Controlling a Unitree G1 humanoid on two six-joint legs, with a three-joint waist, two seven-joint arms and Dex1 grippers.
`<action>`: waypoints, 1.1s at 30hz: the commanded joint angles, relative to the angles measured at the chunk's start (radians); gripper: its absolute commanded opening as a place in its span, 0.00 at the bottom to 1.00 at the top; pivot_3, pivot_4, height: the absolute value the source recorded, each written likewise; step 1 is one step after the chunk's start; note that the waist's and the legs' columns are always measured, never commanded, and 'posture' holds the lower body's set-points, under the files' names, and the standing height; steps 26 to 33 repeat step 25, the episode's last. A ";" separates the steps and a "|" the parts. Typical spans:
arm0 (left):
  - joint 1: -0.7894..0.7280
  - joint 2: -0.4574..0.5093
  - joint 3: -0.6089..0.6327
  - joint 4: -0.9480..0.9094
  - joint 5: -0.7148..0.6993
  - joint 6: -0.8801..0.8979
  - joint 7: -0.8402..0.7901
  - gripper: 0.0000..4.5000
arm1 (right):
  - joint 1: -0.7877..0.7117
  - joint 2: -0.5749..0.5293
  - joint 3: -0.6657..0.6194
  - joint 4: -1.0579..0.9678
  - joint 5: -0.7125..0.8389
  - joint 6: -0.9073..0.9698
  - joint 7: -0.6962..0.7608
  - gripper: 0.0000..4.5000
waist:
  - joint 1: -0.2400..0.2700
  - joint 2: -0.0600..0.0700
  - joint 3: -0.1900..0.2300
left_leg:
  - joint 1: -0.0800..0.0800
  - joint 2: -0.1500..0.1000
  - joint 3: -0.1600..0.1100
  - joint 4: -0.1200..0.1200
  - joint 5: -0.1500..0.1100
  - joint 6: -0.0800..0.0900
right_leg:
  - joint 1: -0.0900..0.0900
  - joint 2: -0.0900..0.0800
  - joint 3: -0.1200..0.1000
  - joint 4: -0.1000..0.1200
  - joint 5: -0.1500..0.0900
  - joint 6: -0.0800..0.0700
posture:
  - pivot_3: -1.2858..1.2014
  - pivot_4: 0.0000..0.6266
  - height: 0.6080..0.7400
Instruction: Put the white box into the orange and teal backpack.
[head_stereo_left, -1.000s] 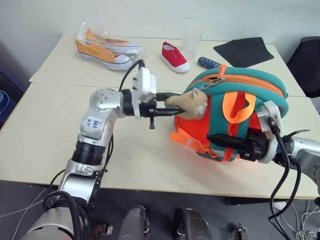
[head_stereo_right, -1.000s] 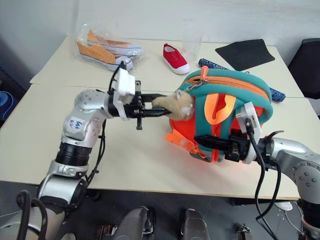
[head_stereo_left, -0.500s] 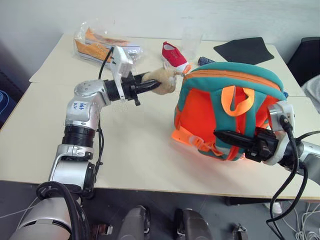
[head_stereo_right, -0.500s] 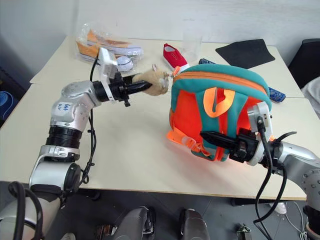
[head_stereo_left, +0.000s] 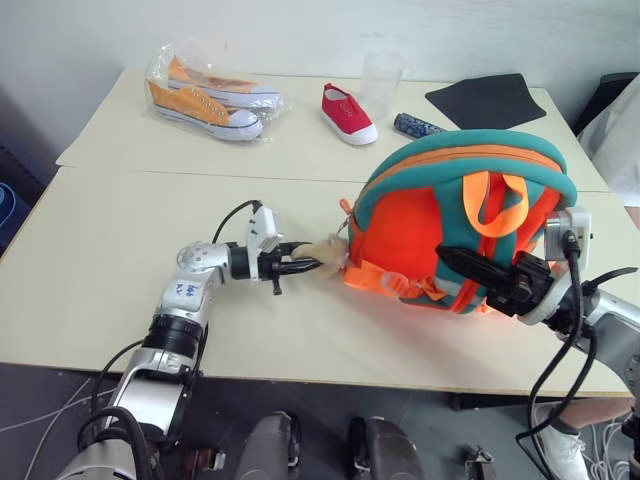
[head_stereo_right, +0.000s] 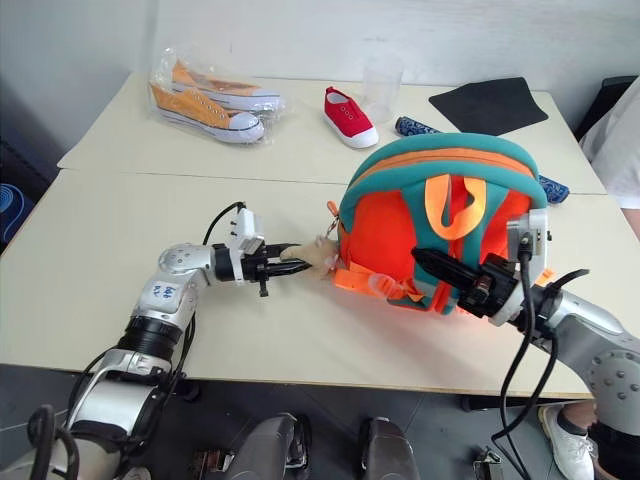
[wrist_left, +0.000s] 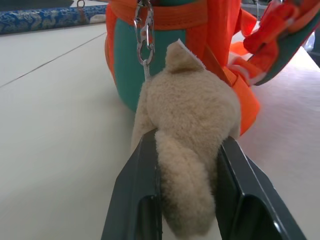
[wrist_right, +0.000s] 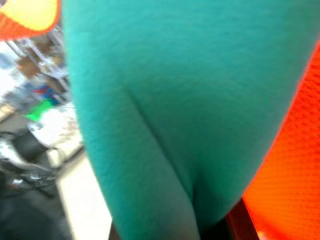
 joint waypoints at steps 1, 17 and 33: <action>0.055 0.091 0.077 -0.076 -0.033 0.012 -0.019 0.55 | 0.063 -0.029 0.008 -0.051 -0.158 -0.133 0.094 0.36 | -0.001 0.000 0.000 | 0.000 0.000 0.000 0.000 0.000 0.000 | 0.000 0.000 0.000 0.000 0.000 0.000 | 0.52 0.24 1.00; 0.603 0.366 0.320 -0.367 -0.034 -0.138 -0.024 1.00 | 0.294 -0.178 -0.143 0.522 -0.677 -0.974 0.595 0.99 | 0.004 0.003 0.000 | 0.016 -0.001 0.001 -0.011 -0.007 -0.001 | 0.012 -0.002 0.005 -0.008 0.000 0.000 | 0.52 0.24 1.00; 0.580 0.346 0.298 -0.386 -0.018 -0.155 0.060 1.00 | 0.241 -0.164 -0.115 0.707 -0.732 -1.100 0.585 0.99 | -0.003 0.004 0.000 | 0.016 -0.001 0.004 -0.016 -0.003 -0.009 | 0.006 -0.001 0.005 -0.003 -0.003 -0.005 | 0.52 0.24 1.00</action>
